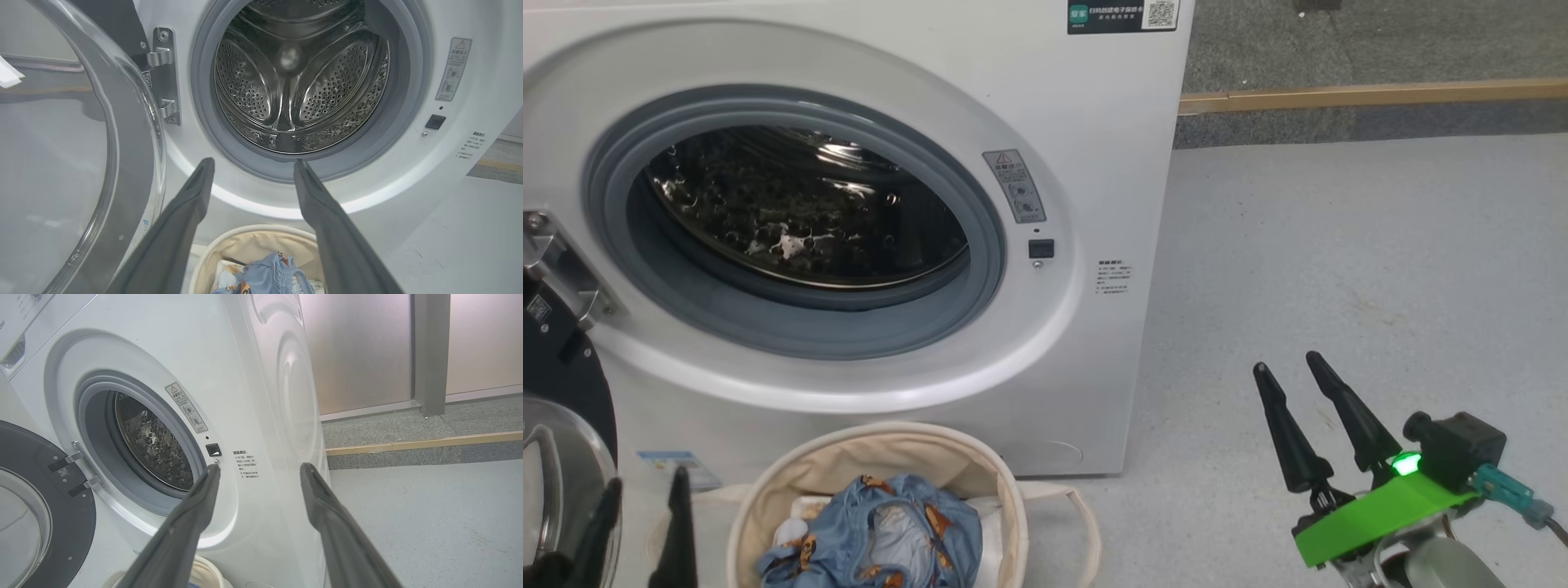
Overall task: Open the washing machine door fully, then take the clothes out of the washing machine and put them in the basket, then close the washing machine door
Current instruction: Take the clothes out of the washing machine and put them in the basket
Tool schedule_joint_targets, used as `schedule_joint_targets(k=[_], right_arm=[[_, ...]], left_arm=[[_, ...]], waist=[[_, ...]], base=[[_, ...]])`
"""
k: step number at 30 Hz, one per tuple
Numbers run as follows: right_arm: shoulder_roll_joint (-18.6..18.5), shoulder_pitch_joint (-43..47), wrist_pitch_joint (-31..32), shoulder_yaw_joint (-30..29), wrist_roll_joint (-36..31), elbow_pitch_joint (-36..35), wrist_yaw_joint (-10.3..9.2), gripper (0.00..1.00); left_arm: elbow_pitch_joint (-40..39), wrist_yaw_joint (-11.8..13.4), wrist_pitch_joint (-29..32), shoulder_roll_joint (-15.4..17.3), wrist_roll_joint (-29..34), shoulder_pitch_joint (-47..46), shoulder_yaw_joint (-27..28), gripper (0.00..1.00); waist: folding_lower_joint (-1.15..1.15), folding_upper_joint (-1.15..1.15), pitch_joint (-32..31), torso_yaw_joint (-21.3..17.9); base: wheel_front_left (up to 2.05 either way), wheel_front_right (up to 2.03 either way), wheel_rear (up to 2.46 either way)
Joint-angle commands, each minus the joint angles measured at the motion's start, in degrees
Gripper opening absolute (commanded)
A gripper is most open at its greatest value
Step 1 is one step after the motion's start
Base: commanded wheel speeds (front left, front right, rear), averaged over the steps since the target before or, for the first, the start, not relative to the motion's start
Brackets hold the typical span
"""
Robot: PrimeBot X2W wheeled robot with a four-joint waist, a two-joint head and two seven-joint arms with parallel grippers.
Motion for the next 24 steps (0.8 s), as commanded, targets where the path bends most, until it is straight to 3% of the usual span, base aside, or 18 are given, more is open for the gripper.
schedule_joint_targets(k=[1,12,24], right_arm=[[-0.3,-0.2,-0.7,0.8,-0.7,-1.6,0.05,1.00],[0.2,-1.1,-0.7,1.2,-0.8,-1.3,0.05,1.00],[0.0,-1.3,-0.7,1.2,-1.0,-1.1,0.05,1.00]], left_arm=[[-2.1,0.6,-0.4,2.0,0.1,-1.8,3.2,1.00],[-2.2,1.7,-0.8,3.5,-0.6,-1.5,5.7,1.00],[-2.0,1.0,-1.3,4.0,-0.8,-1.4,5.6,1.00]], waist=[[0.00,0.00,-0.1,-0.1],[0.00,0.00,-0.3,-0.4],[0.00,0.00,-0.5,-0.3]], base=[[0.00,0.00,0.00],[0.00,0.00,0.00],[0.00,0.00,0.00]])
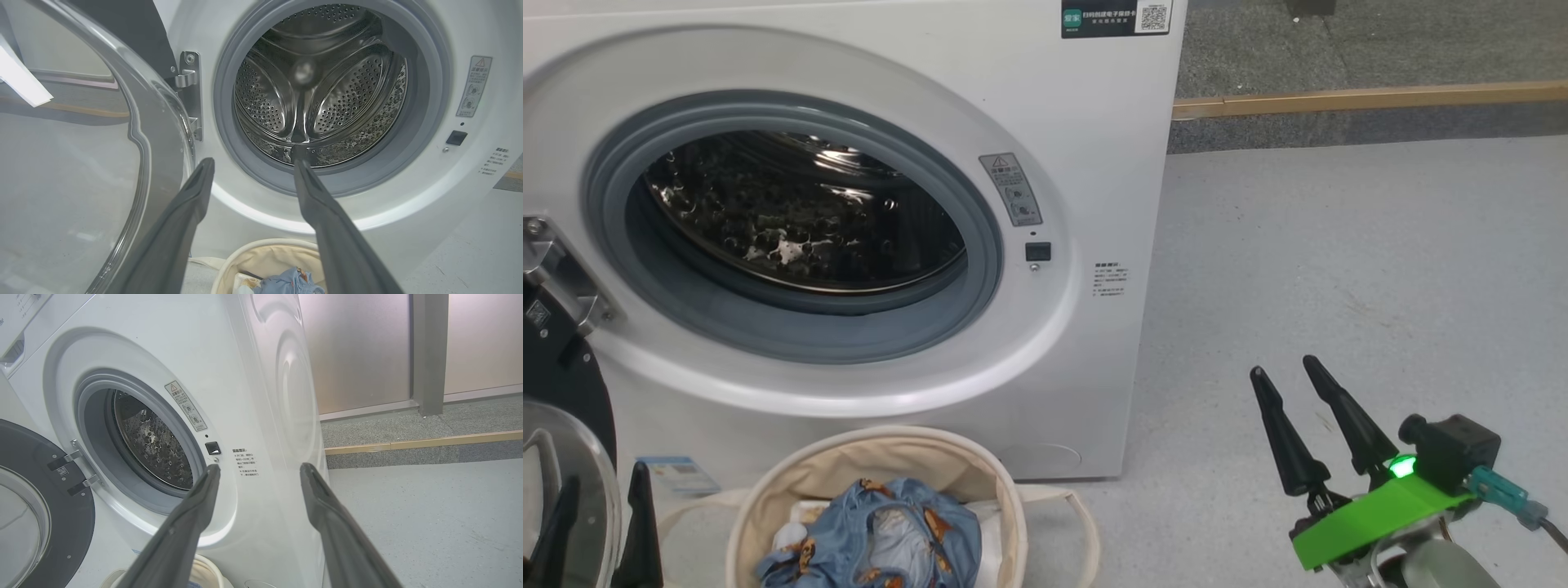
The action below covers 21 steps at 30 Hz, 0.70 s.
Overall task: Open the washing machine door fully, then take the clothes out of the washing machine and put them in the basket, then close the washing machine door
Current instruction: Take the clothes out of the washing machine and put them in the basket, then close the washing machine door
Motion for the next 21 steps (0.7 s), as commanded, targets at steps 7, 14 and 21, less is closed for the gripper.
schedule_joint_targets(k=[7,14,21], right_arm=[[-0.3,-1.1,-0.7,1.1,-0.4,-1.6,0.05,1.00],[-0.2,-1.1,-0.7,1.3,-0.3,-1.6,0.05,1.00],[-0.2,-0.9,-0.7,1.1,-0.3,-1.5,0.05,1.00]], left_arm=[[-1.3,-0.2,-1.0,2.3,0.2,-2.0,2.8,1.00],[-0.7,-0.3,-1.2,2.2,0.1,-2.1,2.7,1.00],[-0.5,0.2,-1.3,2.8,0.5,-2.5,3.1,1.00]], waist=[[0.00,0.00,-0.2,0.7],[0.00,0.00,-0.2,1.0],[0.00,0.00,0.5,1.4]], base=[[0.00,0.00,0.00],[-0.15,0.29,-0.13],[-0.95,1.30,-0.35]])
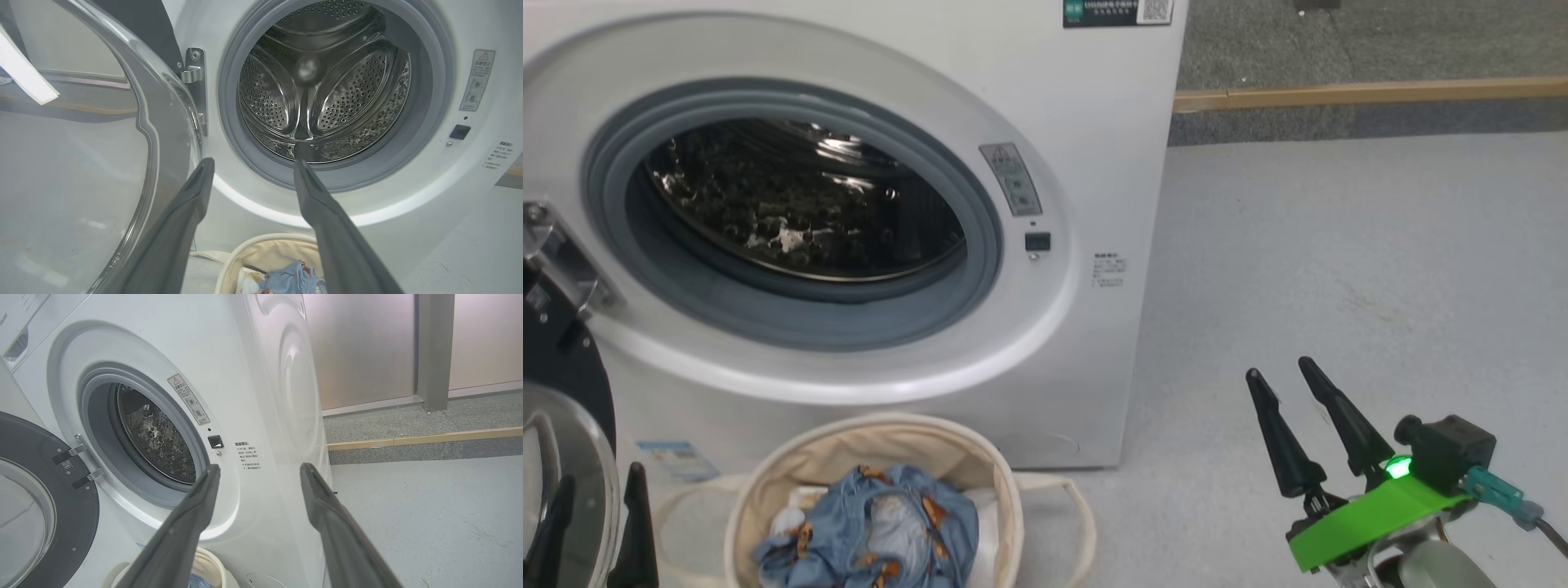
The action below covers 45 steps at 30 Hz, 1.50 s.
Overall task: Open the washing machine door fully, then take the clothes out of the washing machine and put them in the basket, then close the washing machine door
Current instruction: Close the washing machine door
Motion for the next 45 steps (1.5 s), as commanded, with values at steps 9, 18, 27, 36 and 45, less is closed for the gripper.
schedule_joint_targets(k=[9,18,27,36,45], right_arm=[[0.1,-0.5,-0.7,0.3,-0.2,-1.9,0.05,1.00],[0.1,-0.7,-0.7,0.5,-0.2,-2.0,0.05,1.00],[0.1,-0.9,-0.7,0.8,-0.2,-1.9,0.05,1.00],[0.4,-1.1,-0.7,0.9,-0.1,-1.8,0.05,1.00],[0.9,-1.2,-0.7,1.5,0.0,-2.0,0.05,1.00]], left_arm=[[-1.4,0.6,-0.6,2.7,-0.1,-2.3,3.8,1.00],[-1.2,0.3,-0.3,2.9,-0.3,-2.4,3.0,1.00],[-0.2,1.2,-0.1,2.2,-1.3,-2.6,3.3,1.00],[0.5,2.6,0.1,1.3,-2.5,-3.0,4.3,1.00],[0.3,3.8,-0.1,0.0,-4.5,-3.0,6.3,1.00]], waist=[[0.00,0.00,1.0,0.6],[0.00,0.00,1.5,1.0],[0.00,0.00,1.7,1.3],[0.00,0.00,1.8,1.7],[0.00,0.00,1.7,4.5]], base=[[-1.85,2.17,-0.32],[-1.82,1.91,-0.09],[-0.71,0.71,0.00],[0.00,0.00,0.00],[0.00,0.00,0.00]])
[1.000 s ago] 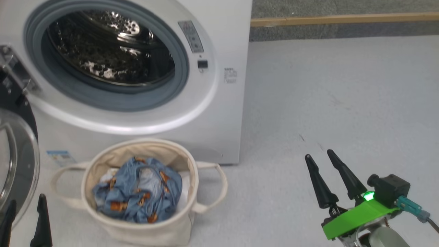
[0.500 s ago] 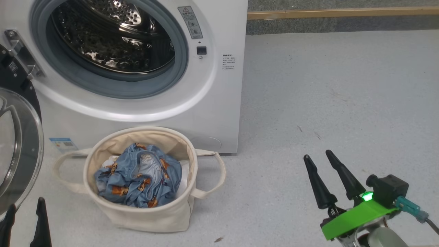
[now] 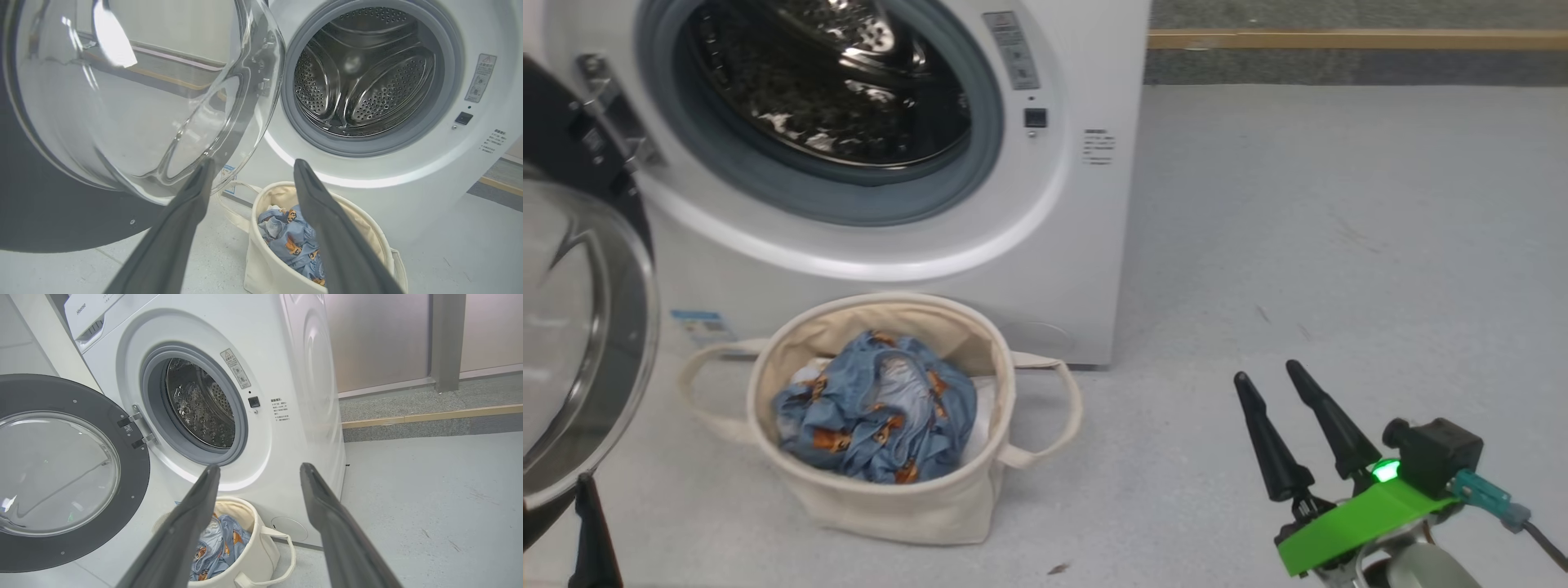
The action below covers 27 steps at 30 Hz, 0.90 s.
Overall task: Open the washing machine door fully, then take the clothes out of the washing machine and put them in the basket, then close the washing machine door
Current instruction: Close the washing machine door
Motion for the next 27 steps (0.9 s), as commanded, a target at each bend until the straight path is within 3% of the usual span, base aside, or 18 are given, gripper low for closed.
schedule_joint_targets(k=[1,11,27], right_arm=[[0.1,-1.2,-0.7,1.2,0.2,-1.8,0.05,1.00],[0.1,-1.8,-0.7,4.0,0.9,-1.3,0.05,1.00],[1.2,-1.5,-0.7,6.5,1.1,-0.5,0.05,1.00]], left_arm=[[-1.4,0.6,-0.5,1.3,-0.3,-2.8,3.3,1.00],[-0.9,3.1,-0.8,1.0,-0.5,-2.1,5.5,1.00],[-3.2,7.4,-0.5,0.6,0.9,-1.4,6.6,1.00]], waist=[[0.00,0.00,-0.1,1.3],[0.00,0.00,-1.5,10.6],[0.00,0.00,-4.5,29.8]], base=[[0.00,0.00,0.00],[0.00,0.00,0.00],[0.00,0.00,0.00]])
